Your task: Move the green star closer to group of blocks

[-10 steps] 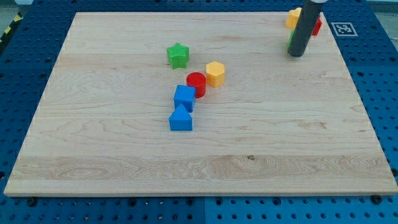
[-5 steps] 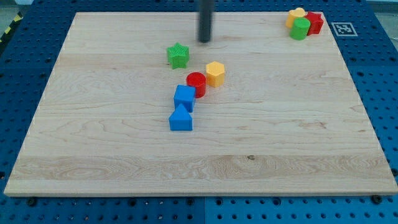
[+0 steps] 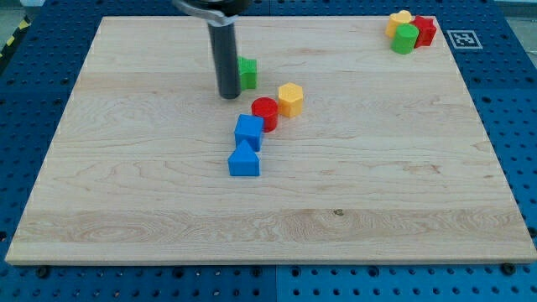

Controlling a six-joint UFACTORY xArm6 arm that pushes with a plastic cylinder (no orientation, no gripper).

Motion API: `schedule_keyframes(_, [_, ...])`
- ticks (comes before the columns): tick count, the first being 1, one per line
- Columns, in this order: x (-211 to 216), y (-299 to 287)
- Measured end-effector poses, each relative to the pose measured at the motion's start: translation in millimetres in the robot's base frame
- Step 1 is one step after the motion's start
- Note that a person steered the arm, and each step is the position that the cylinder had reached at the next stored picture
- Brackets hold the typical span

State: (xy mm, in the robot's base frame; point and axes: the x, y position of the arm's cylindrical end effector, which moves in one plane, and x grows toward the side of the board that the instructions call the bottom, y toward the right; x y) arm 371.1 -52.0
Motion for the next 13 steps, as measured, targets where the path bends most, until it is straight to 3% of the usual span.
schedule_keyframes(8, [-157.6,76.0])
schedule_keyframes(13, [-77.8,153.2])
